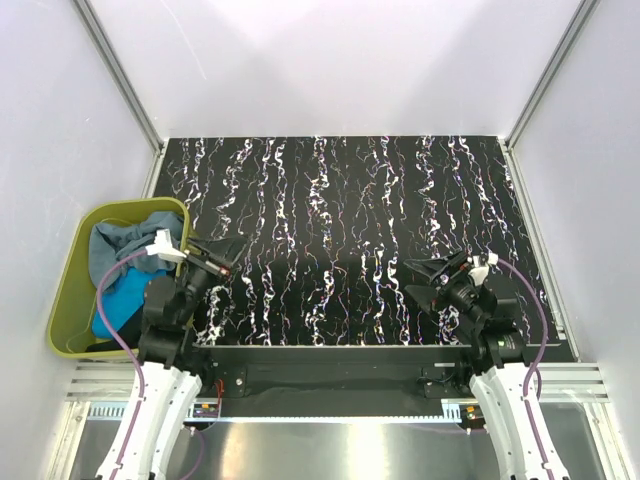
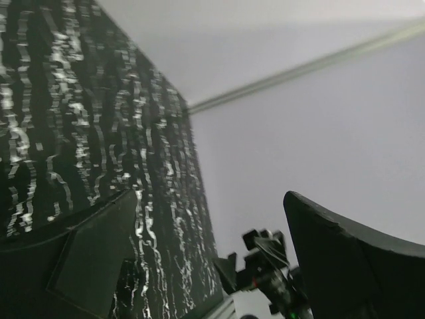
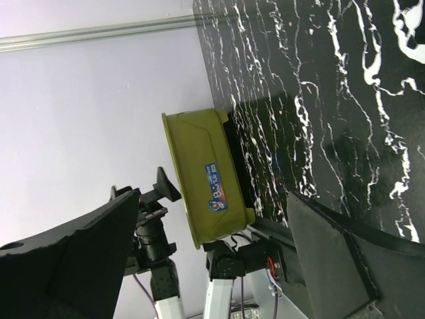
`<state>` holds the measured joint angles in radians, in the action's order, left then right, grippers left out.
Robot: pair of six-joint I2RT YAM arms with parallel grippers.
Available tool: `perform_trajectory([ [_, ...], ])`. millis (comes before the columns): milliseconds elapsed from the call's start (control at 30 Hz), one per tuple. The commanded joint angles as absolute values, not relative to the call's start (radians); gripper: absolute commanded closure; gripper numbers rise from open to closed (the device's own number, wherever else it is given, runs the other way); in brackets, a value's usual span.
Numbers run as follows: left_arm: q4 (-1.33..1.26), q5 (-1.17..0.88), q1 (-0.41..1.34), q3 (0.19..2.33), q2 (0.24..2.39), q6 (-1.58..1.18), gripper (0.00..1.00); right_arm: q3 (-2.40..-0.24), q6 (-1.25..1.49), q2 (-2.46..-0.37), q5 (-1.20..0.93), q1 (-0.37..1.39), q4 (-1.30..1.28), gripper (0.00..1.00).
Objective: Fold and stack the t-shirts
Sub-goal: Grab the tshirt from the pile
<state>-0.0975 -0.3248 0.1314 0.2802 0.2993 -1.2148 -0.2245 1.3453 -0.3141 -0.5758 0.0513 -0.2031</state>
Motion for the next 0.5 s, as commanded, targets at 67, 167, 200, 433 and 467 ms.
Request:
perform_trajectory([
  [67, 0.245, -0.183, 0.126, 0.507, 0.463, -1.117, 0.01, -0.330, 1.347, -0.337, -0.551, 0.048, -0.276, 0.00],
  [167, 0.249, -0.196, 0.126, 0.619, 0.564, -1.038, 0.01, -0.371, 1.342, -0.345, -0.586, 0.049, -0.325, 0.00],
  [200, 0.241, -0.189, 0.124, 0.650, 0.590, -0.990, 0.01, -0.388, 1.336, -0.348, -0.586, 0.049, -0.401, 0.00],
  [433, 0.459, 0.284, 0.101, 0.937, 0.822, -0.819, 0.01, -0.583, 1.143, -0.429, -0.511, 0.048, -0.714, 0.00],
  [467, 0.494, 0.334, 0.095, 1.007, 0.891, -0.810, 0.01, -0.612, 1.111, -0.446, -0.512, 0.048, -0.728, 0.00],
])
